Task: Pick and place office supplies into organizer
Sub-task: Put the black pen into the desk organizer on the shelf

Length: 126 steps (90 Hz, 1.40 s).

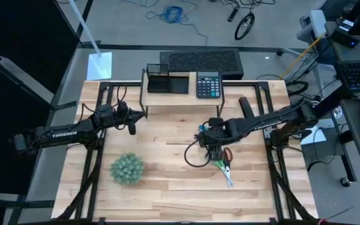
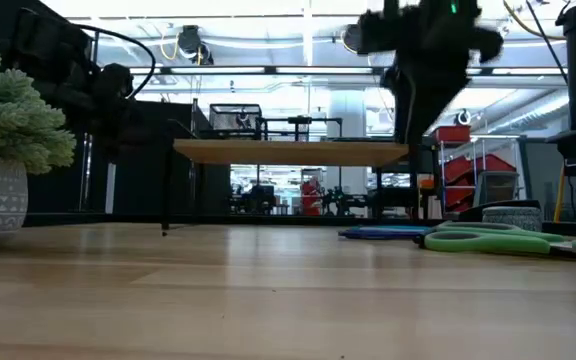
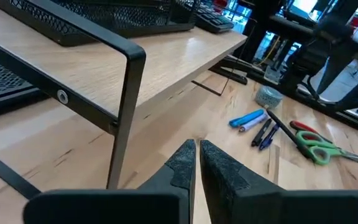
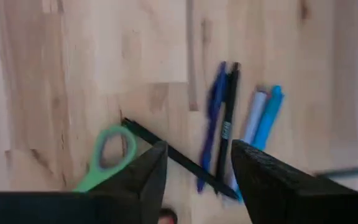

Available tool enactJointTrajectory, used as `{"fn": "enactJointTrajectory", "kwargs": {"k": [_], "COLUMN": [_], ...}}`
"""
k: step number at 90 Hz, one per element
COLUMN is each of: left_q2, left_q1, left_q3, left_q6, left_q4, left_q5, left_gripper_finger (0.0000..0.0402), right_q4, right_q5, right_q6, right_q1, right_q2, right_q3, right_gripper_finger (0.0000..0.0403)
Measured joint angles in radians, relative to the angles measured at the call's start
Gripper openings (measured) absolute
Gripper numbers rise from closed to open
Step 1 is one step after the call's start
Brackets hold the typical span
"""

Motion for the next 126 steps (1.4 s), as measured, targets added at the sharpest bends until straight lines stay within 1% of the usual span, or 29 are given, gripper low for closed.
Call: {"fn": "enactJointTrajectory", "kwargs": {"k": [9,19,31,43,60,75,85,102,114,126], "left_q2": [0.000,0.000,0.000,0.000,0.000,0.000,0.000,0.000,0.000,0.000], "left_q1": [0.000,0.000,0.000,0.000,0.000,0.000,0.000,0.000,0.000,0.000], "left_q3": [0.000,0.000,0.000,0.000,0.000,0.000,0.000,0.000,0.000,0.000], "left_q6": [0.000,0.007,0.008,0.008,0.008,0.008,0.006,0.006,0.006,0.006], "left_q4": [0.000,0.000,0.000,-0.001,0.000,-0.001,-0.002,-0.001,-0.002,-0.001], "left_q5": [0.000,0.009,0.009,0.010,0.012,0.013,0.013,0.016,0.016,0.016], "left_gripper_finger": [0.0010,0.0010,0.0010,0.0010,0.0010,0.0010,0.0010,0.0010,0.0010,0.0010], "right_q4": [0.076,0.135,0.206,0.265,0.264,0.291,0.296,0.303,0.304,0.304], "right_q5": [-0.038,-0.043,-0.041,-0.038,-0.041,-0.046,-0.078,-0.087,-0.090,-0.111], "right_q6": [-0.023,-0.032,-0.097,-0.137,-0.165,-0.178,-0.196,-0.200,-0.186,-0.114], "right_q1": [0.000,0.000,0.000,-0.002,-0.002,-0.002,-0.001,0.000,-0.005,-0.017], "right_q2": [0.000,0.001,0.001,0.001,0.002,0.063,0.111,0.134,0.135,0.139], "right_q3": [-0.083,-0.159,-0.210,-0.224,-0.225,-0.225,-0.225,-0.222,-0.223,-0.224], "right_gripper_finger": [0.0165,0.0159,0.0156,0.0156,0.0155,0.0155,0.0155,0.0153,0.0133,0.0091]}}
